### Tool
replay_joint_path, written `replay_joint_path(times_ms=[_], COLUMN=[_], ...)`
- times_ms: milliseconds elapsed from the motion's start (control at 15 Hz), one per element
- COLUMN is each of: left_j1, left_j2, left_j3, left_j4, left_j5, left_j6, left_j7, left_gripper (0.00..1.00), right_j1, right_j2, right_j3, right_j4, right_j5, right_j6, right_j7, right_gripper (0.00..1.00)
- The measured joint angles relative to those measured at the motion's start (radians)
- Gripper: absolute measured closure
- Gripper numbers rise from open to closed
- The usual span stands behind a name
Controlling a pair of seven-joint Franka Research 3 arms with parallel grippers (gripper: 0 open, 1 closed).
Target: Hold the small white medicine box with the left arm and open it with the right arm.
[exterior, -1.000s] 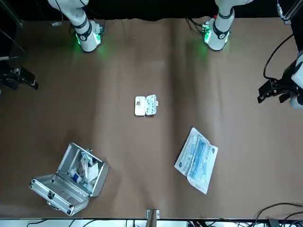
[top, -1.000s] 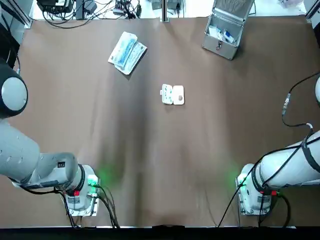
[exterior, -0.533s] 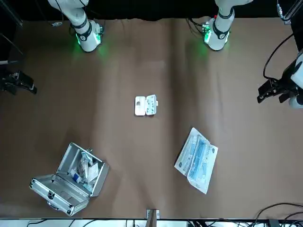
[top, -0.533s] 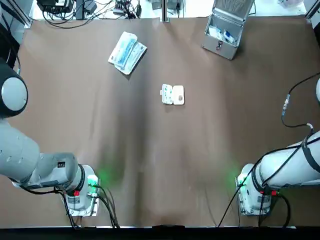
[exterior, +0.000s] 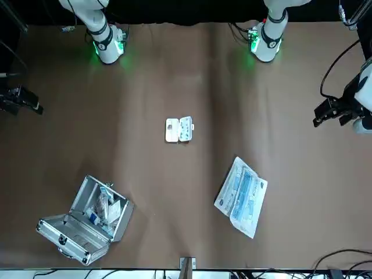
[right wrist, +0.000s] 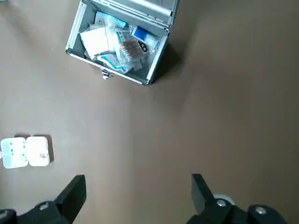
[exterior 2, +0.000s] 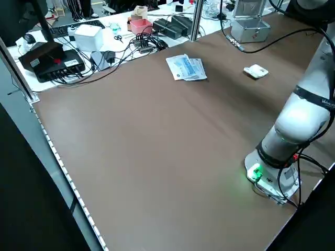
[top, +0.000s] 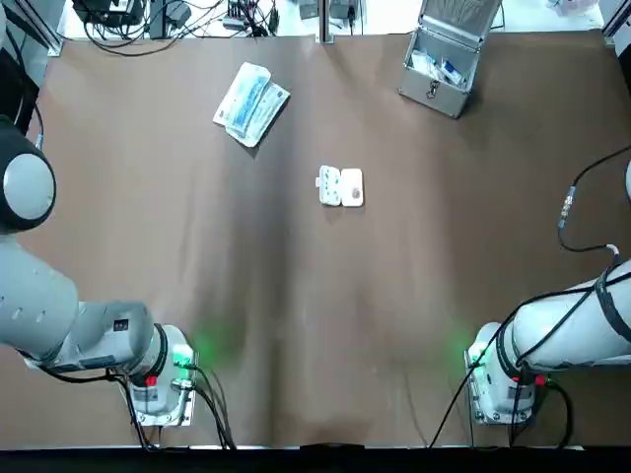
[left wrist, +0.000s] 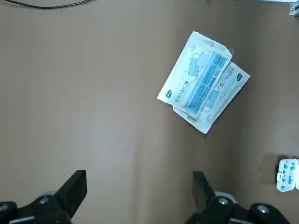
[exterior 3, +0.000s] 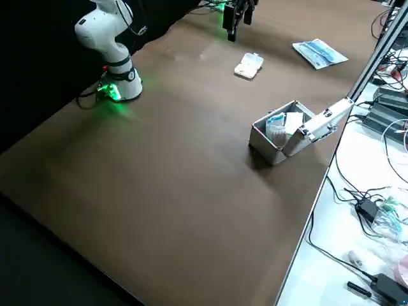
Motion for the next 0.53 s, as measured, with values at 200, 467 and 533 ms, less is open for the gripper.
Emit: replay_joint_path(times_ms=[200,467,533], left_j1=[0.000,0.000,0.001], left_j2=[-0.002,-0.006,-0.007], left_j3=[-0.001,-0.002,-0.002], left_j4=[0.000,0.000,0.000], left_j5=[0.000,0.000,0.000], left_j6=[0.000,0.000,0.000], left_j7=[0.000,0.000,0.000], left_gripper=[0.00,0.00,0.00], right_j1=[0.000,0.000,0.000], right_j2=[0.000,-0.001,-0.001], right_j3=[0.000,0.000,0.000], right_j4=[0.000,0.000,0.000], right_j5=[0.000,0.000,0.000], right_j6=[0.001,0.001,0.001], right_j7=[-0.001,-0.003,-0.009], right_gripper=[0.00,0.00,0.00])
